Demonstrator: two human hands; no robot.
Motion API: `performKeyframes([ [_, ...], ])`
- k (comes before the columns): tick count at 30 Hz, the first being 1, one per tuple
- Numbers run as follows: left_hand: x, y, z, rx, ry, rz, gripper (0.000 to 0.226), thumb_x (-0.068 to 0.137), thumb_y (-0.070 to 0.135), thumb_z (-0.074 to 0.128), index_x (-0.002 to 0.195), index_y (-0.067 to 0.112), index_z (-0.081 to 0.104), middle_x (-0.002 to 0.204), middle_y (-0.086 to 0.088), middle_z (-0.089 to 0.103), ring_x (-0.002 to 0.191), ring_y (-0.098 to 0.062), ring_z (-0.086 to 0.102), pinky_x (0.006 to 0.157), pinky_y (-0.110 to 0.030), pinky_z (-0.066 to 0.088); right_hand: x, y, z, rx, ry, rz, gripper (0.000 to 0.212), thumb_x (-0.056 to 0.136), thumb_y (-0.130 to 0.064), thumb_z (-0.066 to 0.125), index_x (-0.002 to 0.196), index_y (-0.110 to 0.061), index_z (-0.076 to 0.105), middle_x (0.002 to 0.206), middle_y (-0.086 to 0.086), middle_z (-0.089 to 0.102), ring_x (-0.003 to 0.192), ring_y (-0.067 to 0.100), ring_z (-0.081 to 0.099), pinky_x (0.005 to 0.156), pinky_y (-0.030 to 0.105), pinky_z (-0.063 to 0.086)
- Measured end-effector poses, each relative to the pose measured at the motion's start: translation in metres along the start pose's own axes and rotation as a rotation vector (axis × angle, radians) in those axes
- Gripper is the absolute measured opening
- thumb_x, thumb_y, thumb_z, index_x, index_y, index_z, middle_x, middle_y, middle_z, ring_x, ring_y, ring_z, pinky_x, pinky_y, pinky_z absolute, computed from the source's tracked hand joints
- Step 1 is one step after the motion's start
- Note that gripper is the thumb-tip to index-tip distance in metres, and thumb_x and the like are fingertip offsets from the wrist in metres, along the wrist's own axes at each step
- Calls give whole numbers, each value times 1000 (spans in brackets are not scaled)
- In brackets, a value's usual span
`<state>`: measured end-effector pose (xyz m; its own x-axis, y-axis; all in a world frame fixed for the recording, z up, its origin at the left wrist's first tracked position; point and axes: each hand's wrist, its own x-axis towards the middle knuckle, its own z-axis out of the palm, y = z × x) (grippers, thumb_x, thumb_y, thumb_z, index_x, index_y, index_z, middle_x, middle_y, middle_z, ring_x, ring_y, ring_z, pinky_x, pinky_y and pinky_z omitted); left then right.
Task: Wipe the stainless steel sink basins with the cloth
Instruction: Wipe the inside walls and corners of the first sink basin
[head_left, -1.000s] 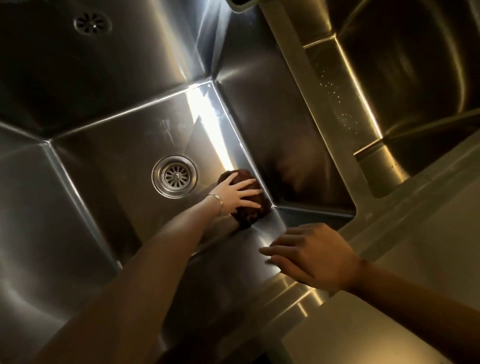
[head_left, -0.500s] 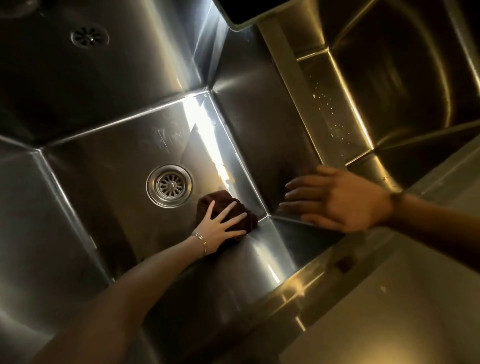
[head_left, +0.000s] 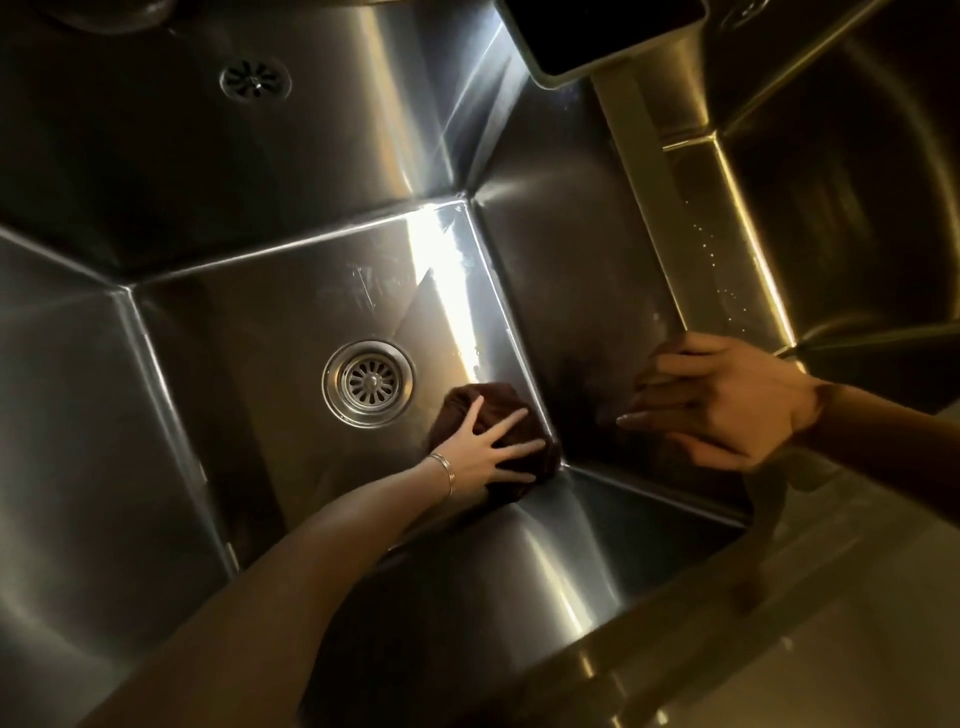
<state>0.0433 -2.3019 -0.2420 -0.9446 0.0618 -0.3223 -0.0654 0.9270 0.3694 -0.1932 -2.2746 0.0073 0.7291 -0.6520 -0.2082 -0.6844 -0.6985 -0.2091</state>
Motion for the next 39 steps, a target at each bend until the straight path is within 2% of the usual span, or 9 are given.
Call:
performKeyframes([
  [3, 9, -14, -11, 67, 16, -8, 56, 93, 30, 47, 140, 49, 23, 158, 8, -6, 142, -38, -13, 102, -72, 2, 1, 0, -3, 0, -29, -2, 51, 93, -31, 27, 100, -15, 74, 92, -2, 72, 96, 20, 58, 86, 34, 38],
  [8, 28, -27, -41, -302, 167, -797, 56, 94, 31, 46, 138, 53, 20, 157, 11, -11, 140, -36, -20, 102, -72, -2, 1, -1, -5, -8, -104, 21, 42, 87, -30, 36, 100, -18, 75, 88, -4, 72, 90, 22, 66, 85, 33, 40],
  [14, -10, -49, -11, -23, 10, -311, 51, 94, 25, 46, 138, 45, 30, 156, 11, -14, 141, -36, -19, 106, -71, 4, 3, -1, -9, -32, -117, 14, 38, 79, -30, 44, 95, -19, 76, 83, -5, 71, 86, 20, 67, 84, 29, 35],
  [17, -4, -55, -29, -115, 55, -442, 56, 90, 27, 54, 137, 45, 31, 158, 7, -10, 142, -35, -16, 107, -70, 7, 3, -1, -11, -37, -133, 24, 37, 77, -31, 44, 93, -21, 76, 80, -6, 71, 85, 19, 67, 84, 27, 33],
  [21, 5, -27, -34, -203, 300, -719, 73, 77, 49, 61, 141, 42, 25, 157, -6, 10, 142, -41, 5, 107, -67, 8, 2, -1, -11, -18, -155, 34, 38, 77, -33, 43, 94, -22, 76, 82, -7, 71, 87, 17, 66, 88, 27, 32],
  [25, 7, -27, -24, -396, 270, -998, 92, 80, 62, 54, 148, 26, 4, 156, -14, 2, 141, -43, 4, 113, -59, 10, 4, -1, -11, -27, -141, 23, 38, 77, -32, 44, 93, -21, 77, 80, -7, 71, 86, 17, 67, 86, 27, 32],
  [33, 43, -58, -39, -296, 236, -963, 86, 82, 51, 58, 147, 22, 12, 156, -17, -1, 142, -43, -1, 114, -53, 7, 4, -1, -9, 7, -102, 11, 37, 79, -30, 44, 91, -19, 77, 78, -5, 70, 86, 18, 64, 89, 29, 35],
  [37, 54, -85, -65, -341, 356, -716, 59, 80, 14, 61, 133, 13, 36, 148, -12, 27, 135, -30, 27, 106, -35, 34, 3, -1, -9, -4, -68, 19, 40, 86, -29, 38, 92, -19, 76, 80, -5, 71, 90, 18, 62, 91, 31, 37],
  [39, 56, -97, -87, -476, 515, -683, 59, 77, 3, 58, 132, 13, 40, 147, -9, 30, 130, -29, 35, 101, -37, 40, 2, -1, -7, 10, -59, 24, 37, 84, -28, 41, 91, -18, 76, 79, -4, 70, 91, 18, 58, 92, 30, 37],
])
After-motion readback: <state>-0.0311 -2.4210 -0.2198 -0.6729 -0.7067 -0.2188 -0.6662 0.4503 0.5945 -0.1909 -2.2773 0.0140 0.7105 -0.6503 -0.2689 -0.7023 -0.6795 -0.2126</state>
